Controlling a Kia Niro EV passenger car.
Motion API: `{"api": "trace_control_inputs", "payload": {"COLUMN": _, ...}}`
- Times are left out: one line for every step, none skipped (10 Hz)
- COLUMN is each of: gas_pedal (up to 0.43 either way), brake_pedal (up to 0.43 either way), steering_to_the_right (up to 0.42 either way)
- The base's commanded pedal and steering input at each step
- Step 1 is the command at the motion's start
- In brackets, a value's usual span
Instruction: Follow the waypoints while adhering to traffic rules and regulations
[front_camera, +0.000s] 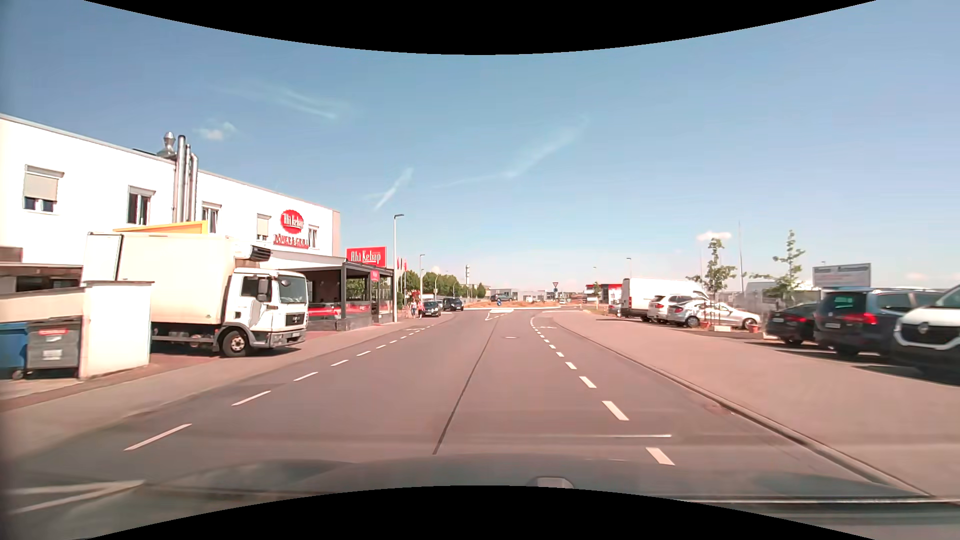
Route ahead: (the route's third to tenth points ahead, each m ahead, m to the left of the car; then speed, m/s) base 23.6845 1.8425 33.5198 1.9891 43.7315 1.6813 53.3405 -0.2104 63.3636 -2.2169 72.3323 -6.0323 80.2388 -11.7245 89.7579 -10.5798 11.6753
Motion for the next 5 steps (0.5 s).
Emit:
{"api": "trace_control_inputs", "payload": {"gas_pedal": 0.0, "brake_pedal": 0.0, "steering_to_the_right": -0.001}}
{"api": "trace_control_inputs", "payload": {"gas_pedal": 0.0, "brake_pedal": 0.0, "steering_to_the_right": -0.001}}
{"api": "trace_control_inputs", "payload": {"gas_pedal": 0.0, "brake_pedal": 0.0, "steering_to_the_right": -0.001}}
{"api": "trace_control_inputs", "payload": {"gas_pedal": 0.0, "brake_pedal": 0.0, "steering_to_the_right": -0.001}}
{"api": "trace_control_inputs", "payload": {"gas_pedal": 0.0, "brake_pedal": 0.0, "steering_to_the_right": -0.002}}
